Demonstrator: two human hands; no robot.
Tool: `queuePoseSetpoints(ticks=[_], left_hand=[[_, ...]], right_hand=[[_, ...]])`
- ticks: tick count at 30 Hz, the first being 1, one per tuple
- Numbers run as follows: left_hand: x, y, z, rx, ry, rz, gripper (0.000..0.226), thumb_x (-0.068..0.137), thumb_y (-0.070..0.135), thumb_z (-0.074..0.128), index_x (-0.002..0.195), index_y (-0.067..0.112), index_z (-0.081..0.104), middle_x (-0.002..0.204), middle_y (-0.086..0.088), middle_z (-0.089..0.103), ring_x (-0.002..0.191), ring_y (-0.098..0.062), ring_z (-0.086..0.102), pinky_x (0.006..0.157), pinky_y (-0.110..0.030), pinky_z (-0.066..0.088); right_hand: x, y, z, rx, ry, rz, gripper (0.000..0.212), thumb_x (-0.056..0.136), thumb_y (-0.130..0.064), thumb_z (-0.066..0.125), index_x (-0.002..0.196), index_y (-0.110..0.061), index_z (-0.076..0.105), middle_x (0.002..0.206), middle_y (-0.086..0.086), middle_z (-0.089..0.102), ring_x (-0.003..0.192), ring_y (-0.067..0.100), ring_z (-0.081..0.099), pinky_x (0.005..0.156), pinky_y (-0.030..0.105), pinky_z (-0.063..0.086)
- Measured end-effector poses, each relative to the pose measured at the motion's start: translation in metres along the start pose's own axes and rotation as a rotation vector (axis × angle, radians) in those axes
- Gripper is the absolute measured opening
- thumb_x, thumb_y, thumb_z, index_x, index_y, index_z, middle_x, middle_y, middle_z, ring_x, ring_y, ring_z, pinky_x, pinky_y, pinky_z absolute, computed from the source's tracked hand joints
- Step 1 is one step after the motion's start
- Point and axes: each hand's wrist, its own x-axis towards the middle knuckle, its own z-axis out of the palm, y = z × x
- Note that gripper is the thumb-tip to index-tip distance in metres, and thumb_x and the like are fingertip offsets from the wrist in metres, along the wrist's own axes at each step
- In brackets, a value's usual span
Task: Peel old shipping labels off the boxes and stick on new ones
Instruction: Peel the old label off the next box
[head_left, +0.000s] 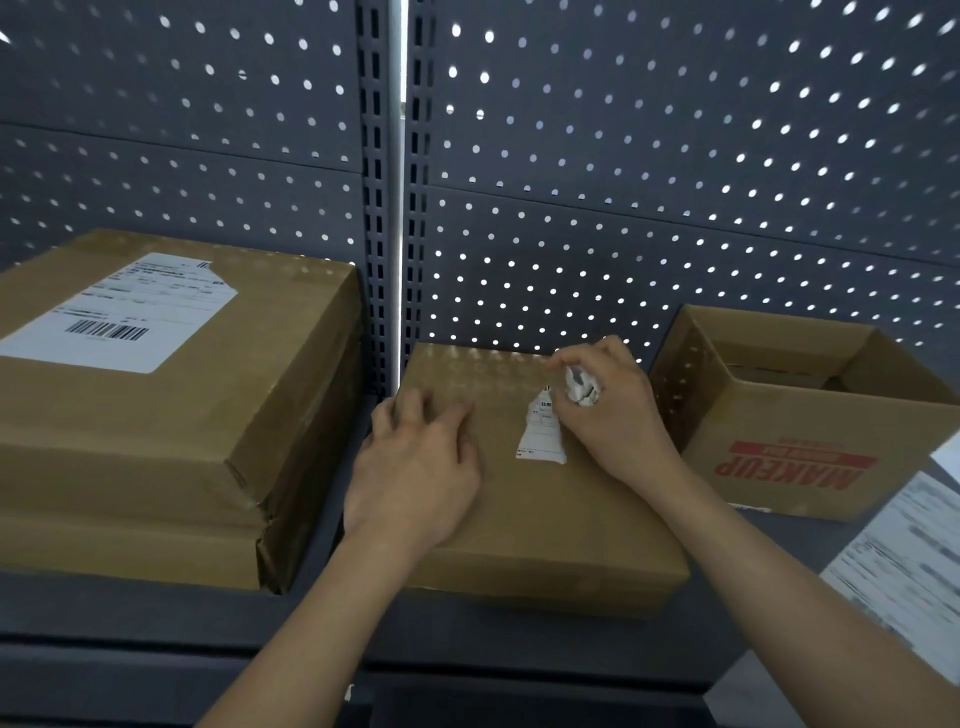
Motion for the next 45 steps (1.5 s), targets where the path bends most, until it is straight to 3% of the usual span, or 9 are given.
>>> queuePoseSetpoints(ticks=[5,8,10,16,20,30,37,41,45], left_hand=[[0.0,0.0,0.0,0.008,-0.015,0.002,0.047,0.098,0.039,0.031,0.145,0.037,0.034,0.148,-0.001,0.028,0.137,-0.027,0.021,0.103,-0.044,0.037],[0.001,0.0,0.0,0.015,-0.016,0.004,0.048,0.098,0.038,0.032,0.146,0.037,0.034,0.148,-0.001,0.028,0.136,-0.028,0.021,0.103,-0.044,0.037],[0.001,0.0,0.0,0.009,-0.021,0.004,0.048,0.098,0.037,0.033,0.145,0.037,0.034,0.148,-0.002,0.028,0.136,-0.028,0.021,0.103,-0.044,0.038],[0.001,-0.001,0.0,0.015,-0.026,0.014,0.047,0.098,0.038,0.033,0.146,0.036,0.033,0.149,-0.003,0.027,0.136,-0.031,0.021,0.101,-0.046,0.039],[0.0,-0.002,0.001,0.021,-0.018,0.027,0.048,0.098,0.038,0.033,0.146,0.033,0.033,0.151,-0.006,0.025,0.135,-0.033,0.022,0.101,-0.046,0.039],[-0.001,-0.003,0.0,0.004,-0.005,0.048,0.043,0.098,0.036,0.034,0.139,0.027,0.044,0.148,-0.009,0.029,0.132,-0.035,0.026,0.1,-0.047,0.037],[-0.001,-0.004,0.0,0.004,-0.013,0.049,0.044,0.097,0.035,0.036,0.138,0.026,0.045,0.147,-0.01,0.03,0.133,-0.037,0.026,0.103,-0.05,0.037],[-0.001,-0.004,0.0,0.006,-0.023,0.05,0.044,0.097,0.036,0.035,0.139,0.026,0.044,0.148,-0.011,0.029,0.135,-0.039,0.024,0.104,-0.052,0.037],[-0.001,-0.004,0.0,0.016,-0.023,0.05,0.046,0.098,0.036,0.035,0.142,0.027,0.041,0.15,-0.011,0.027,0.136,-0.04,0.023,0.105,-0.051,0.036]], right_hand=[[-0.006,-0.006,-0.01,0.073,0.055,-0.003,0.035,0.086,-0.002,0.064,0.106,-0.031,0.064,0.11,-0.007,0.057,0.1,-0.002,0.057,0.084,0.009,0.042],[-0.014,-0.016,-0.021,0.207,-0.127,0.03,0.032,0.092,0.003,0.053,0.109,-0.023,0.063,0.098,-0.002,0.066,0.077,0.009,0.069,0.073,0.028,0.054],[-0.018,-0.018,-0.025,0.131,-0.285,0.027,0.037,0.093,0.002,0.052,0.114,-0.027,0.062,0.092,-0.006,0.065,0.071,0.005,0.066,0.067,0.03,0.054],[-0.014,-0.027,-0.027,-0.181,-0.544,0.127,0.035,0.079,-0.048,0.074,0.109,-0.04,0.059,0.117,-0.016,0.058,0.107,0.003,0.056,0.091,0.029,0.049],[-0.007,-0.038,-0.018,-0.325,-0.574,-0.04,0.01,0.088,-0.039,0.066,0.091,-0.03,0.067,0.093,-0.011,0.066,0.089,0.005,0.061,0.081,0.035,0.053],[0.01,-0.061,-0.011,-0.43,-0.743,0.015,0.013,0.087,-0.023,0.067,0.082,-0.012,0.067,0.064,0.002,0.068,0.052,0.006,0.063,0.067,0.034,0.059],[0.007,-0.06,-0.01,-0.419,-0.697,0.058,0.013,0.086,-0.015,0.067,0.081,-0.003,0.067,0.061,0.005,0.068,0.051,0.008,0.063,0.063,0.031,0.057],[0.004,-0.058,-0.019,-0.28,-0.666,0.113,0.009,0.088,-0.017,0.067,0.081,-0.011,0.068,0.061,-0.008,0.068,0.055,0.005,0.066,0.062,0.023,0.055],[-0.001,-0.06,-0.014,-0.38,-0.677,0.059,0.021,0.09,-0.027,0.066,0.081,-0.008,0.066,0.064,0.005,0.066,0.061,0.013,0.063,0.067,0.032,0.053]])
